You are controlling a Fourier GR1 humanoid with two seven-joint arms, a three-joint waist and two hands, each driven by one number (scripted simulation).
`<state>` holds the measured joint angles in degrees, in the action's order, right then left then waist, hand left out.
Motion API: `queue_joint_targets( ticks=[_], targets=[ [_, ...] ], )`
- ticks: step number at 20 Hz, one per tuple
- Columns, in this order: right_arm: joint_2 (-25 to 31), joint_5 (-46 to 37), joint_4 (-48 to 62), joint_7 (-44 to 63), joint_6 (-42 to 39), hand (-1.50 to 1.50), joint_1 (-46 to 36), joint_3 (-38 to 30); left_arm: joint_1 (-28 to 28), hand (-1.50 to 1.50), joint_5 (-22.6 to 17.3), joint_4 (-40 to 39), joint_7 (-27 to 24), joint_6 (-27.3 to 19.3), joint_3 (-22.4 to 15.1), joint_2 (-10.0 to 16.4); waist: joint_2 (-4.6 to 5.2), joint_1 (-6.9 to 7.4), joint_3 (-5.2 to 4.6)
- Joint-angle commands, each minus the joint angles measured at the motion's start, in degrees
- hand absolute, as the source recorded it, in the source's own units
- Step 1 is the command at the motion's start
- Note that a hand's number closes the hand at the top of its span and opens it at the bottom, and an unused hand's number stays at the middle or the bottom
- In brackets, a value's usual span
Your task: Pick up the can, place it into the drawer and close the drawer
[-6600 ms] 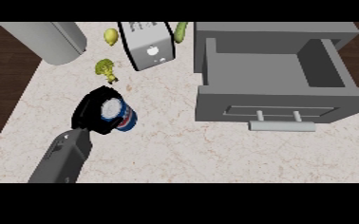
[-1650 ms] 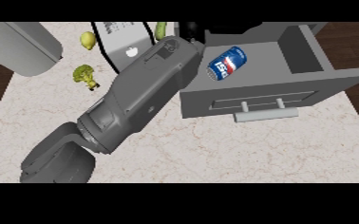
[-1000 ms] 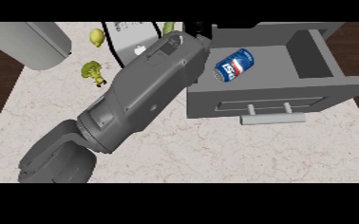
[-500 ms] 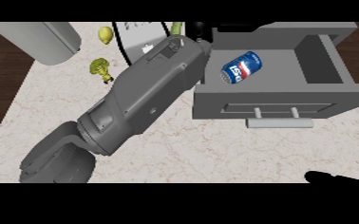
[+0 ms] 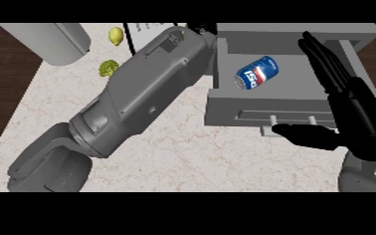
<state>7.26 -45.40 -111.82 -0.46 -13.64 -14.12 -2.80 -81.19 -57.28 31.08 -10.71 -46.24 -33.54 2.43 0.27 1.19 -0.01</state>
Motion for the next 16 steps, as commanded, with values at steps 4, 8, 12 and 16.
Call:
queue_joint_targets(
  ticks=[4,8,12,16],
  targets=[
    [0.7,-12.2,16.7,-4.1,7.8,-1.50,-6.3,6.4,4.3,-1.50,2.7,3.8,1.8,0.2,-0.4,3.6,-0.17,0.48,0.01],
    [2.2,-18.2,26.2,-2.9,8.8,-1.50,-12.7,8.1,3.9,-1.50,3.4,6.1,4.8,0.1,-0.2,7.3,-0.17,0.78,-0.01],
    [1.7,-19.3,40.0,-6.9,18.3,-1.50,-16.2,4.5,3.0,-1.50,4.3,9.4,8.7,-1.2,0.1,9.3,-0.01,0.69,0.07],
    [-0.5,-22.5,49.8,-4.8,23.6,-1.50,-20.0,4.1,9.7,-1.50,5.8,17.8,8.9,-2.9,-0.8,12.2,-0.28,1.52,0.04]
  ],
)
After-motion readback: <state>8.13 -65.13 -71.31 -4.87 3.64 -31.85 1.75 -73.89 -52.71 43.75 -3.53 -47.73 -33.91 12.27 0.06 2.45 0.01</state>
